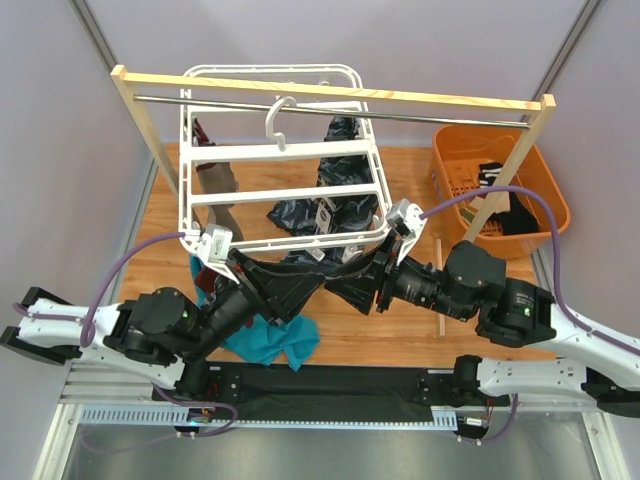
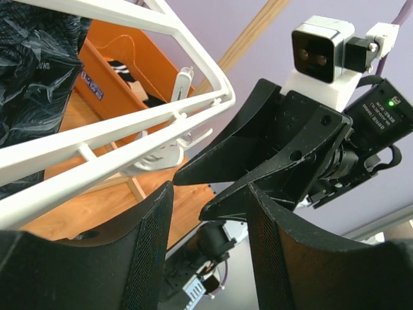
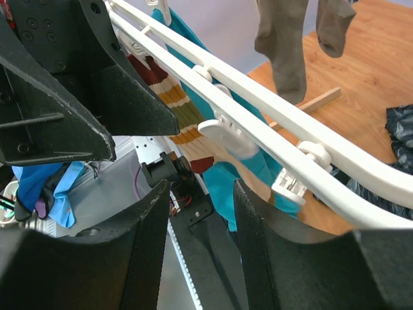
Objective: Clip the socks to the hanger
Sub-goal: Pick up the clamp from the hanger.
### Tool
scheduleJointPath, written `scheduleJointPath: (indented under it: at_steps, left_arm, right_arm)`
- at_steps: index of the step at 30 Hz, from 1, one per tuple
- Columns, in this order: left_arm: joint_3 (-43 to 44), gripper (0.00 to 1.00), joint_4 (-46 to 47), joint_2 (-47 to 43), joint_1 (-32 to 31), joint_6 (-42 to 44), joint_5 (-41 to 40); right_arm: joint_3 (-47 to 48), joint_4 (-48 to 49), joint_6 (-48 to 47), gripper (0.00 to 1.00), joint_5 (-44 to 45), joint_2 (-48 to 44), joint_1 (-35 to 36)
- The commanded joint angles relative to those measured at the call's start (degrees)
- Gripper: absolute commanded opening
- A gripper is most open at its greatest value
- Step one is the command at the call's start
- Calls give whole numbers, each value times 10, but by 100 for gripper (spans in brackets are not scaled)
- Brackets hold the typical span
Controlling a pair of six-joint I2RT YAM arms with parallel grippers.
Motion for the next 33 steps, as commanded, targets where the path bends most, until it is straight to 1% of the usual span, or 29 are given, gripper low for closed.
scheduleJointPath:
  at_steps: [1, 2, 4, 8, 14, 18, 24, 30, 33]
  left_arm:
    - [31, 56, -10, 3, 3, -3, -13]
    - [32, 56, -10, 2, 3, -3, -11]
    - [39, 56, -11, 3, 3, 3, -7]
    - [47, 56, -21, 6, 3, 1, -5]
    - [56, 56, -38, 0, 3, -5, -3]
    - [59, 56, -42, -3, 3, -4, -2]
    - [62, 56, -54, -4, 3, -10, 0]
    - [61, 56, -54, -9, 3, -14, 2]
    - [61, 56, -56, -10, 3, -14, 5]
  right_arm:
    - [-27, 109, -50, 46, 6, -20, 3]
    - [-33, 116, -55, 49, 9, -23, 3]
    - [-43, 140, -77, 52, 9, -29, 3]
    - [-76, 176, -117, 57, 4, -34, 2]
    - [-114, 247, -145, 58, 6, -42, 2]
    - [-135, 287, -164, 59, 30, -33, 3]
    - [-157, 319, -188, 64, 65, -30, 5]
    - [-166, 348, -191, 65, 89, -12, 6]
    - [-177, 377, -195, 61, 104, -10, 6]
